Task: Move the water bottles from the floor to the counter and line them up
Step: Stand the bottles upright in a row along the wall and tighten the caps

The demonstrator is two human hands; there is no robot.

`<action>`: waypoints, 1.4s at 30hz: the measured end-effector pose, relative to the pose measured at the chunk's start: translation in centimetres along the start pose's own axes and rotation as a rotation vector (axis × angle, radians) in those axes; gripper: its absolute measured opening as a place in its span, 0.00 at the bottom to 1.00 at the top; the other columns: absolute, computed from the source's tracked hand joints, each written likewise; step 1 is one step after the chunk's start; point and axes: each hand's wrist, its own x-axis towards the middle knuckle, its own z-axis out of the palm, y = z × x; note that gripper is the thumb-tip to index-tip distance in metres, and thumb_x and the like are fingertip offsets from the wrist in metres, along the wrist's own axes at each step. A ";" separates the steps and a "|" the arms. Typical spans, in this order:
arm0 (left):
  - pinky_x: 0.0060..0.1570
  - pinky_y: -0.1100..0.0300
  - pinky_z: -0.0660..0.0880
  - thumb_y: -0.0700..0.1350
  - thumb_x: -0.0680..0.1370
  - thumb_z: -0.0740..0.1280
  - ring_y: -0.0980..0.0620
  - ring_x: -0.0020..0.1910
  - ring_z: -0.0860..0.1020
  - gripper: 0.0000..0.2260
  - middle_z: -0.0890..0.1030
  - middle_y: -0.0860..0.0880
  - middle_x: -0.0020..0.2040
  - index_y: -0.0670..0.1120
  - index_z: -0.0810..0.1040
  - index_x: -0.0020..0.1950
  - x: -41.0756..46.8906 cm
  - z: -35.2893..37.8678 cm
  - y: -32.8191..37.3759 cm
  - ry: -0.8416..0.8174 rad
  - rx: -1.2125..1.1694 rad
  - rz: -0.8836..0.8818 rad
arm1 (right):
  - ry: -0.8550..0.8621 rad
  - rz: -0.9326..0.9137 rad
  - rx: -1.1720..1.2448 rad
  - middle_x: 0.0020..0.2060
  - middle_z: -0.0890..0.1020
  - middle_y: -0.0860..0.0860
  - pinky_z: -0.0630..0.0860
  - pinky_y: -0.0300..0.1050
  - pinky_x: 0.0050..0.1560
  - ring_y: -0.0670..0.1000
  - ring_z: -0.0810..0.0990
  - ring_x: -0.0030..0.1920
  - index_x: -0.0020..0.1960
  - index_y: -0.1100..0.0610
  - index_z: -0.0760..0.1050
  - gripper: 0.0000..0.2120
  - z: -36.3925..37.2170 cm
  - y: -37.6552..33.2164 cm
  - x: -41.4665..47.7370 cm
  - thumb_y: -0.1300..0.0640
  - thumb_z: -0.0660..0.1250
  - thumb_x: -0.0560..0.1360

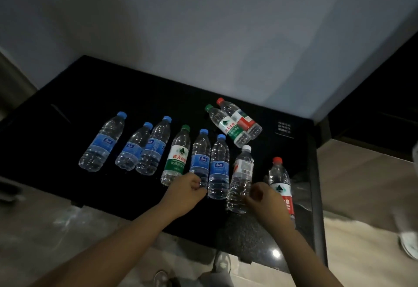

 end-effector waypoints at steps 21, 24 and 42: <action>0.50 0.64 0.72 0.46 0.76 0.70 0.54 0.54 0.77 0.16 0.80 0.47 0.57 0.44 0.76 0.62 2.5 6.0 3.9 0.001 0.025 -0.098 | -0.100 -0.017 -0.007 0.53 0.81 0.50 0.73 0.40 0.41 0.47 0.79 0.47 0.62 0.54 0.74 0.20 -2.1 5.1 5.1 0.48 0.70 0.73; 0.53 0.62 0.73 0.46 0.76 0.71 0.53 0.54 0.78 0.15 0.81 0.47 0.56 0.43 0.76 0.61 2.2 5.4 3.0 0.036 0.012 -0.127 | -0.116 -0.065 -0.023 0.49 0.82 0.49 0.65 0.34 0.32 0.45 0.74 0.40 0.57 0.53 0.76 0.15 -1.1 4.3 6.4 0.49 0.71 0.73; 0.44 0.75 0.68 0.47 0.76 0.70 0.61 0.49 0.76 0.16 0.79 0.54 0.52 0.47 0.76 0.62 2.4 3.3 -0.2 0.105 -0.028 -0.180 | -0.216 0.241 0.107 0.61 0.73 0.61 0.75 0.49 0.50 0.60 0.76 0.58 0.66 0.64 0.61 0.34 4.0 1.8 12.6 0.47 0.72 0.71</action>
